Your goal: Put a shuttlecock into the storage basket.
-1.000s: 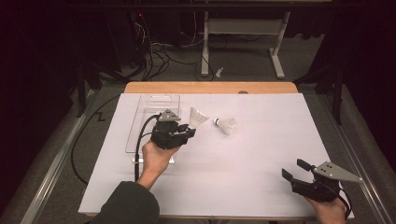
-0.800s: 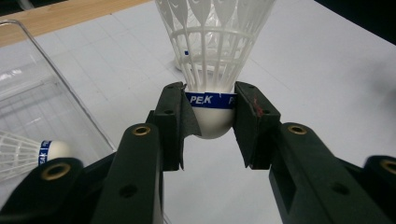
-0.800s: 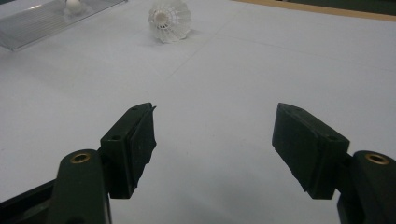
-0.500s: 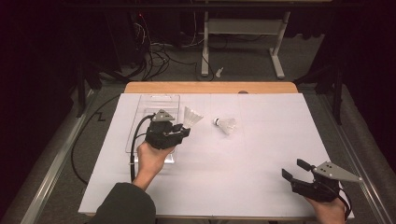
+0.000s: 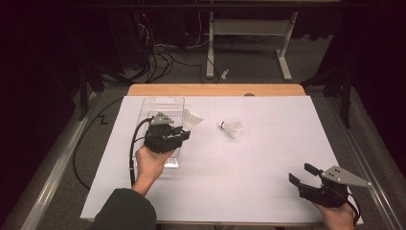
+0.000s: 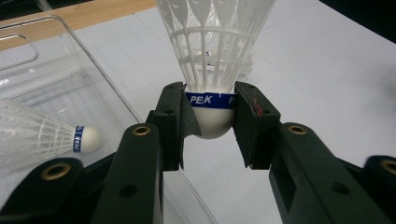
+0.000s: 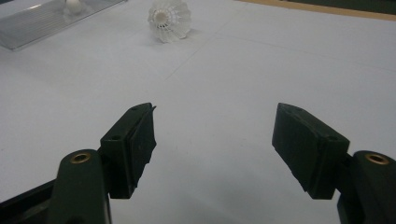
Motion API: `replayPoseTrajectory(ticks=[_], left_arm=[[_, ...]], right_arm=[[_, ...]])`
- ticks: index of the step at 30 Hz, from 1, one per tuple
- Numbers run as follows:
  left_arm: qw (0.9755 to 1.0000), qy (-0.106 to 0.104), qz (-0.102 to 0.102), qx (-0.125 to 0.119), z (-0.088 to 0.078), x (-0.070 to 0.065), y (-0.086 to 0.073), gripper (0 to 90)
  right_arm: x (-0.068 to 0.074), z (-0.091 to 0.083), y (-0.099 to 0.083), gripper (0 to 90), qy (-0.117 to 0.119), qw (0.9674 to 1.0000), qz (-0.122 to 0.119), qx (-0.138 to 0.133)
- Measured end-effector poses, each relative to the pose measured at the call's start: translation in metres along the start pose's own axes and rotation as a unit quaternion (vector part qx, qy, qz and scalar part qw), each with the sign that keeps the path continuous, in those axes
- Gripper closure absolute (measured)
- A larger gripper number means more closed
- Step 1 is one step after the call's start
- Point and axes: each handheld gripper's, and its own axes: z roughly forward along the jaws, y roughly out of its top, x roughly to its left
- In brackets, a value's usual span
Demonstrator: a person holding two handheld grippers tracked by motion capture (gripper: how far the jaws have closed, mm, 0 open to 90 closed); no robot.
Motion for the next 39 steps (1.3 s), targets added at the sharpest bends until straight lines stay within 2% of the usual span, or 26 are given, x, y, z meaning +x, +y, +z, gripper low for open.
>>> replayPoseTrajectory(ticks=[7,21,39], left_arm=[[1.0000,0.005,-0.003,0.000,-0.003,0.004,-0.002,65.5],[0.9996,0.017,-0.022,-0.009,-0.015,0.016,-0.014,65.5],[0.9975,0.051,-0.048,-0.009,-0.026,0.036,-0.029,65.4]], right_arm=[[0.000,0.000,0.000,30.4,0.001,1.0000,0.001,0.001],[0.000,0.000,0.000,30.4,0.000,1.0000,0.001,0.001],[0.001,0.001,0.000,30.4,0.000,1.0000,-0.001,0.001]])
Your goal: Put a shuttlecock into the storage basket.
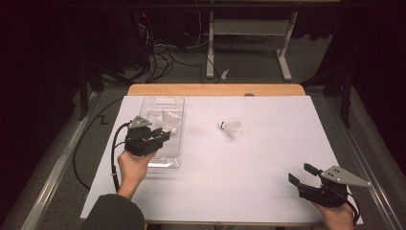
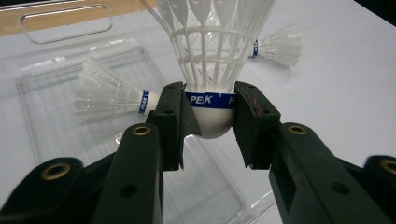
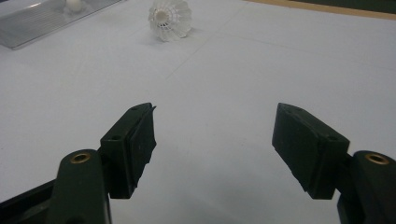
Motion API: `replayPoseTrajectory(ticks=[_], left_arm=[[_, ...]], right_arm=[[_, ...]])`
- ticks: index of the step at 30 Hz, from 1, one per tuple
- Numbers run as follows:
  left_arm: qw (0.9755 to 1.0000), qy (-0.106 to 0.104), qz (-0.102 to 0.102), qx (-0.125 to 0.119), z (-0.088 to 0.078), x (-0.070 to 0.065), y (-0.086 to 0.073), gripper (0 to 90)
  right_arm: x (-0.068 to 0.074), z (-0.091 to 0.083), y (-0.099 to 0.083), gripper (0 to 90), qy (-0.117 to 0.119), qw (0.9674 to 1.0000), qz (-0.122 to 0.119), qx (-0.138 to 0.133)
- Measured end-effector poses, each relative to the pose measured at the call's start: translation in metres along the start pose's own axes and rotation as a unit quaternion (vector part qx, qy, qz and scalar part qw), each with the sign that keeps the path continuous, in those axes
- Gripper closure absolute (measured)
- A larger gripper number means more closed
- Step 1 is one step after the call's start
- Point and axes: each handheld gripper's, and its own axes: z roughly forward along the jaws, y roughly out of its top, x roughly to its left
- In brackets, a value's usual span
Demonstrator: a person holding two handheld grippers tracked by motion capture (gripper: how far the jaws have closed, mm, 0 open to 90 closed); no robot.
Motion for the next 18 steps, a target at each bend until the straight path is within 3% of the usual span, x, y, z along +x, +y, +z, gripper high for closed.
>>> replayPoseTrajectory(ticks=[18], left_arm=[[0.9990,0.034,-0.027,0.010,0.004,0.020,-0.005,65.3]], right_arm=[[0.000,0.000,0.000,30.4,0.002,1.0000,0.000,0.001]])
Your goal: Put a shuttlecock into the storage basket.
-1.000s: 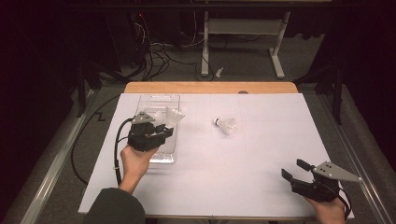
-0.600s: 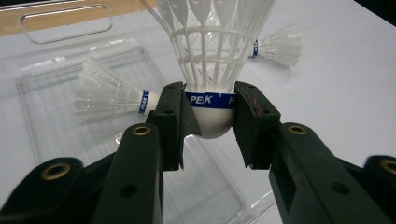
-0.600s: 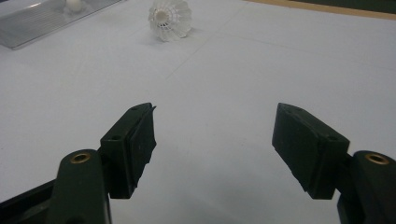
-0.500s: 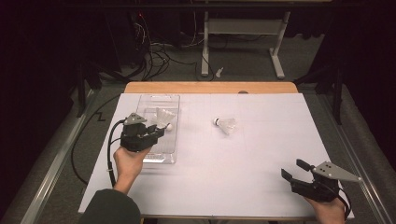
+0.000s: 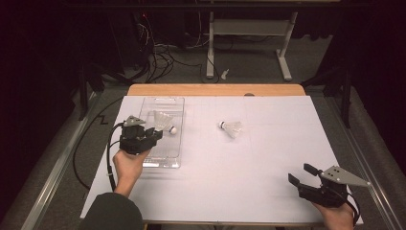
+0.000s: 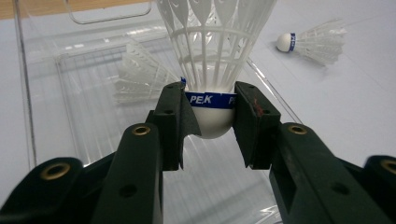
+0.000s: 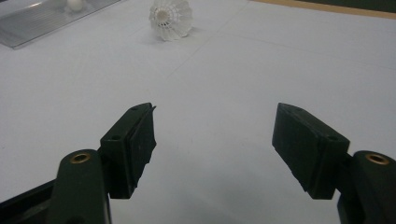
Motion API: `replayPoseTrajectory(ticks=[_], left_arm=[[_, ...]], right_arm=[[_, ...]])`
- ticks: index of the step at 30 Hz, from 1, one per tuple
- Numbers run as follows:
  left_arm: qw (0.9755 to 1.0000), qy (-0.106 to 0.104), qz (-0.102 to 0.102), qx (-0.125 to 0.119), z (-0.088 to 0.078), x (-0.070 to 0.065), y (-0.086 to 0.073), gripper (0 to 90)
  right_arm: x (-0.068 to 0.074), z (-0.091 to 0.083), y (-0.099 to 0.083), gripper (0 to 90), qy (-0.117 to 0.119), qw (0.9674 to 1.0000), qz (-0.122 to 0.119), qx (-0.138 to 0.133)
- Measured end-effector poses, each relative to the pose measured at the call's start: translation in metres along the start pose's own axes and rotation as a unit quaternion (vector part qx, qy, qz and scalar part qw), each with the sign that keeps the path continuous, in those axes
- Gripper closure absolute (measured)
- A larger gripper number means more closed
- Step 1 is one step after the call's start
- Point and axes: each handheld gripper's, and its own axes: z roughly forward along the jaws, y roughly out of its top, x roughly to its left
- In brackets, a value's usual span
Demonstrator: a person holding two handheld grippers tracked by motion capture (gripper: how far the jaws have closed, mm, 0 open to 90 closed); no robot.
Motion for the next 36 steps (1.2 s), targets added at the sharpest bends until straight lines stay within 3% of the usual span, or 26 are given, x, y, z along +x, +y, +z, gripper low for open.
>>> replayPoseTrajectory(ticks=[26,32,36], left_arm=[[0.9996,0.012,-0.019,0.016,0.012,0.009,0.001,63.8],[0.9995,0.008,-0.013,0.026,0.016,0.006,0.001,46.7],[0.9996,0.008,-0.005,0.028,0.016,0.002,0.002,40.8]], right_arm=[[0.000,0.000,0.000,30.4,-0.001,1.0000,0.001,0.000],[0.000,-0.001,0.000,30.4,-0.003,1.0000,0.002,-0.001],[0.000,-0.001,0.000,30.4,-0.002,1.0000,0.000,-0.002]])
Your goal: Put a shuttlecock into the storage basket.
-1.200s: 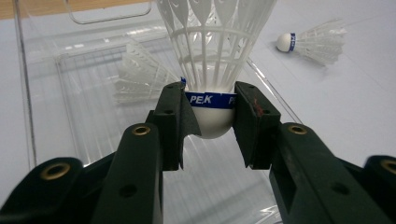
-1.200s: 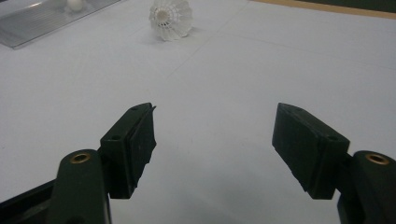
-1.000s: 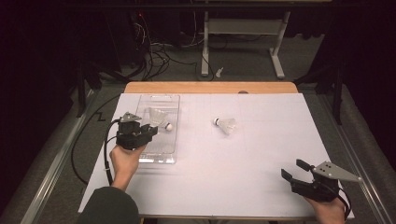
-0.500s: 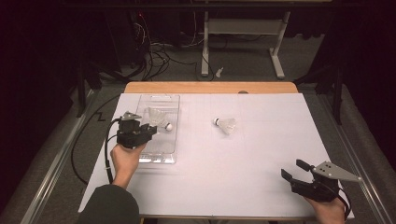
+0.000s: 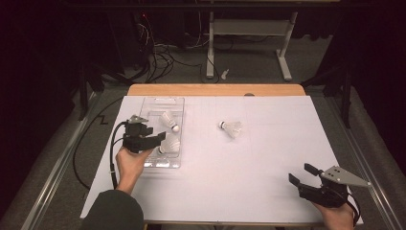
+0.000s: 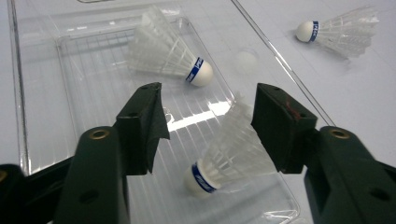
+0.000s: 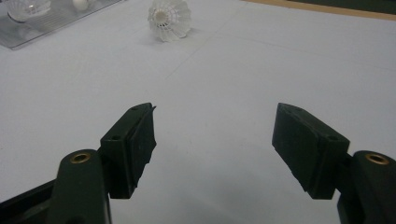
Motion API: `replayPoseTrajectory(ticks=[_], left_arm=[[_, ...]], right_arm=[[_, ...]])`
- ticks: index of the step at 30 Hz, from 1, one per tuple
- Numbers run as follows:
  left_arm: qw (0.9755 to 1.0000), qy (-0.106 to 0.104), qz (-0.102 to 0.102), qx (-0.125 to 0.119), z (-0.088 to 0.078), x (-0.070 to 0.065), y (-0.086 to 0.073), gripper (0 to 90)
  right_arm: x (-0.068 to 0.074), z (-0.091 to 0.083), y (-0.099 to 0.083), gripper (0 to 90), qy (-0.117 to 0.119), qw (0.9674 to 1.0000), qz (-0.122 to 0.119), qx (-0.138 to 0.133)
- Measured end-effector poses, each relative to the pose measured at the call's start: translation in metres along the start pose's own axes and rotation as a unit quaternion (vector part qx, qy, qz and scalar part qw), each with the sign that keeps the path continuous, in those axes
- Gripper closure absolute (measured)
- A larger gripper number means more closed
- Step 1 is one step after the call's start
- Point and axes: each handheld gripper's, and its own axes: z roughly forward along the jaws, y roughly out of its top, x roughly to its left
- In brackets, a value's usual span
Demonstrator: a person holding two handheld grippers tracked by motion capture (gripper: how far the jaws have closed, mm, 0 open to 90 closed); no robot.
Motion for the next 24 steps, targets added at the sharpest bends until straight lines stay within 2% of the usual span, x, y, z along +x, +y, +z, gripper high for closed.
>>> replayPoseTrajectory(ticks=[7,24], left_arm=[[0.9999,0.001,0.002,-0.011,-0.003,-0.003,0.000,36.2],[0.9987,-0.011,0.021,-0.045,-0.017,-0.019,-0.002,35.1]], right_arm=[[0.000,0.000,0.000,30.4,0.000,1.0000,0.000,0.000],[0.000,-0.001,0.000,30.4,-0.001,1.0000,0.000,-0.001]])
